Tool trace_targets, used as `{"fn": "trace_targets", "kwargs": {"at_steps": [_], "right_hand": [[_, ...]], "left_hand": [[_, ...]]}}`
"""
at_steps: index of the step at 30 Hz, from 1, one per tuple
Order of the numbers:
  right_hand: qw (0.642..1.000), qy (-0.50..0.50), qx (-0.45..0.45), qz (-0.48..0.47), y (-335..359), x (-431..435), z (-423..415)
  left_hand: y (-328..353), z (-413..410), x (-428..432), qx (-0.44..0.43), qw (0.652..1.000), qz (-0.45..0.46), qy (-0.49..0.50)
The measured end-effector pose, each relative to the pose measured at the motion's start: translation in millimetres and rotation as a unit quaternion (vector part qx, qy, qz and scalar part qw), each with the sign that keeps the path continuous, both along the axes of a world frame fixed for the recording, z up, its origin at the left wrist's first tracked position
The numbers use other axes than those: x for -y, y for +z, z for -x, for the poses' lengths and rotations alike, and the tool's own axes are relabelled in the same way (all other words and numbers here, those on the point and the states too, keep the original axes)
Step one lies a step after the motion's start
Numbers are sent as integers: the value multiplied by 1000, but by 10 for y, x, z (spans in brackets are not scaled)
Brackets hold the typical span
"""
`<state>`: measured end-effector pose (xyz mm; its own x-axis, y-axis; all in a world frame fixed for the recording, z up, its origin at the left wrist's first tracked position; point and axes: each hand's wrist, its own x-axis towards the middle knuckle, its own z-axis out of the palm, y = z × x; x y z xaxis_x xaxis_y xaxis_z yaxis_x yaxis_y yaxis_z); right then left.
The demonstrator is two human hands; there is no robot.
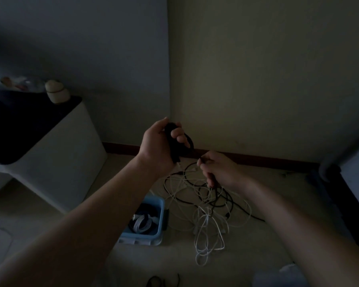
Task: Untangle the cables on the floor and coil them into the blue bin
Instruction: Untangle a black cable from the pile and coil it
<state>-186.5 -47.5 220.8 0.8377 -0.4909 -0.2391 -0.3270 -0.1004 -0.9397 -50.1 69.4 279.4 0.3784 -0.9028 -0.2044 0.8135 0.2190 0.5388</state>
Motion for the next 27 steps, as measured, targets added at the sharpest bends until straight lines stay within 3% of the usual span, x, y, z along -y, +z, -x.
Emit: {"fn": "trace_targets", "kwargs": {"at_steps": [6,12,15,18,21,23,24,25,26,27], "right_hand": [[993,106,-23,-43,24,-8,9],[999,32,-43,4,51,31,43],[996,70,-59,-12,79,26,87],[992,106,-70,-13,91,-12,84],[993,110,7,-47,164,-77,56],[990,116,62,-57,259,-131,56],[988,121,82,-55,303,-153,64],[986,127,94,-51,339,-168,76],[986,129,99,-48,355,-177,83],[986,124,96,-46,351,-167,87]], "left_hand": [[41,-64,-5,-11,998,-2,63],[3,-329,-49,7,988,-21,151],[5,-410,-69,39,984,-34,173],[-19,-335,-10,146,965,-81,200],[-54,-205,46,314,916,-147,200],[-110,-115,39,436,865,-189,162],[-169,-84,27,538,802,-216,146],[-228,-68,5,668,696,-233,124],[-296,-62,-5,788,565,-224,97],[-339,-50,-11,866,449,-215,44]]}}
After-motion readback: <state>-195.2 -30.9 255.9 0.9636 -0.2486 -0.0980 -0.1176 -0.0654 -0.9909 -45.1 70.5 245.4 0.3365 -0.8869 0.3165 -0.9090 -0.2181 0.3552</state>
